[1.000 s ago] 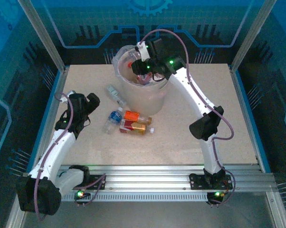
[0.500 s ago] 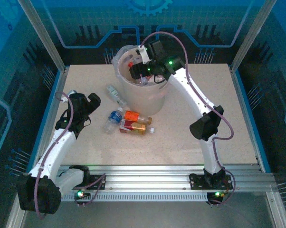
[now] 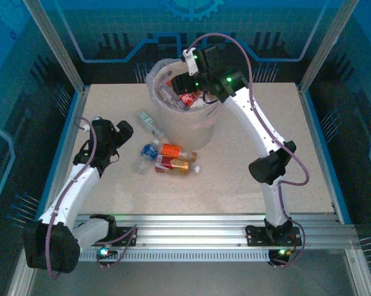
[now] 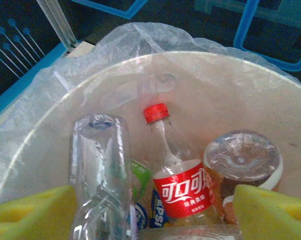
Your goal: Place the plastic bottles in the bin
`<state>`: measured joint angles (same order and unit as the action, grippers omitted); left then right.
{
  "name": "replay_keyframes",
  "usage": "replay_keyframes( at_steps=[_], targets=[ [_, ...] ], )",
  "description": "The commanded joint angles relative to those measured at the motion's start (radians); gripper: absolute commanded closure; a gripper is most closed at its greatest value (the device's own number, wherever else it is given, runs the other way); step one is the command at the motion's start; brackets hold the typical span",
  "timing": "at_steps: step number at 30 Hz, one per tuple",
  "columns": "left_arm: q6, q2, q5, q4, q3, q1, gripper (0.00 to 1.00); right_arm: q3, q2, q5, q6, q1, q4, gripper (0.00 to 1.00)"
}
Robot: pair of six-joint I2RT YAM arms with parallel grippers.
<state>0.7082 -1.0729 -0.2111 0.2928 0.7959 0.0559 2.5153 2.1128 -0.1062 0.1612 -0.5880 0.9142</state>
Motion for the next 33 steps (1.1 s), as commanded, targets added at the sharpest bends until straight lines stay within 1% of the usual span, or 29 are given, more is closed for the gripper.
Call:
replay_keyframes(
  at_steps=[1, 4, 8, 14, 17, 18, 23, 28, 33],
  targets=[
    [0.001, -0.016, 0.036, -0.007, 0.036, -0.007, 0.01, 0.029, -0.014, 0.046, 0.002, -0.009, -0.009, 0.23],
    [-0.002, -0.024, 0.049, -0.011, 0.036, -0.007, 0.01, 0.036, -0.001, 0.049, -0.005, -0.025, 0.000, 0.28],
    [-0.019, -0.044, 0.086, -0.011, 0.041, -0.007, 0.01, 0.048, 0.003, 0.040, -0.008, -0.036, 0.019, 0.27],
    [-0.074, -0.115, 0.161, 0.033, 0.077, -0.005, 0.01, 0.041, -0.034, 0.024, -0.004, -0.042, 0.043, 0.15],
    [-0.114, -0.168, 0.199, 0.075, 0.114, -0.001, 0.01, 0.007, -0.071, 0.003, 0.003, -0.043, 0.047, 0.03],
    [-0.127, -0.186, 0.209, 0.090, 0.128, 0.004, 0.01, -0.010, -0.086, -0.006, 0.007, -0.043, 0.047, 0.00],
    [-0.209, -0.251, 0.195, 0.180, 0.177, 0.046, 0.01, -0.125, -0.180, -0.087, 0.031, -0.044, 0.042, 0.00],
    [-0.266, -0.315, 0.159, 0.261, 0.197, 0.092, 0.01, -0.317, -0.317, -0.177, 0.055, -0.045, 0.002, 0.00],
    [-0.298, -0.358, 0.133, 0.301, 0.198, 0.138, 0.01, -0.515, -0.451, -0.245, 0.104, -0.041, -0.049, 0.00]
  ],
)
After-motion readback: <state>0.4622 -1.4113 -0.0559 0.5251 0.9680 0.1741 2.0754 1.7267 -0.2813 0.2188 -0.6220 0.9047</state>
